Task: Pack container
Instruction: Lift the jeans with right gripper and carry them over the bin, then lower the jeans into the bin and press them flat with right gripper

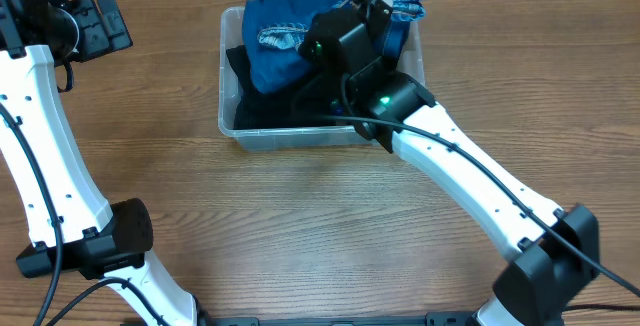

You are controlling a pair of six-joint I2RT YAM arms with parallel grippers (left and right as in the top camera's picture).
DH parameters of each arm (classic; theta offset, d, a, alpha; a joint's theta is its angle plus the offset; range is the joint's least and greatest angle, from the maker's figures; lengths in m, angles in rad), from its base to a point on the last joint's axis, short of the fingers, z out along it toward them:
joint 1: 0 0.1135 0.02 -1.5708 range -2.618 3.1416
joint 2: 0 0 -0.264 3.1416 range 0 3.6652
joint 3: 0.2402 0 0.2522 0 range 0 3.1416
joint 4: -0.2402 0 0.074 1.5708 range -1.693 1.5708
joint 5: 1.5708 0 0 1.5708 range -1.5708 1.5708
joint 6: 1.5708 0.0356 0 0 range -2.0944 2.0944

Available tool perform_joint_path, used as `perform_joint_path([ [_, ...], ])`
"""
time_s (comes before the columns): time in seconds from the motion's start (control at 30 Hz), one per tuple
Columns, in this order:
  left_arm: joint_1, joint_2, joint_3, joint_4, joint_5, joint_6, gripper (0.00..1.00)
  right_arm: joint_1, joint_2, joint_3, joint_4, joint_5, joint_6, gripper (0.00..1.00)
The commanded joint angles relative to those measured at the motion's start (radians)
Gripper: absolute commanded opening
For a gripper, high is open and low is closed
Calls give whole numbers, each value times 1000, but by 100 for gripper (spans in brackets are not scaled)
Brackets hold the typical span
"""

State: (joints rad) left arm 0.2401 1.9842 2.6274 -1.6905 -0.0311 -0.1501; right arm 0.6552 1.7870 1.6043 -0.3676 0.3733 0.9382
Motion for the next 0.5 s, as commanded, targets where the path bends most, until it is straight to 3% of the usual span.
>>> perform_joint_path([
  [0.0,2,-19,-2,1,-5,-3,100,2,14,53,43,2,-25,4],
  [0.07,2,-19,-2,1,-5,-3,100,2,24,52,41,-5,-26,4],
  [0.27,2,-19,-2,1,-5,-3,100,9,24,52,17,-35,-27,29],
  [0.3,2,-19,-2,1,-4,-3,100,13,24,52,13,-44,-29,42],
  [0.47,2,-19,-2,1,-4,-3,100,36,21,52,-3,-72,-28,70],
])
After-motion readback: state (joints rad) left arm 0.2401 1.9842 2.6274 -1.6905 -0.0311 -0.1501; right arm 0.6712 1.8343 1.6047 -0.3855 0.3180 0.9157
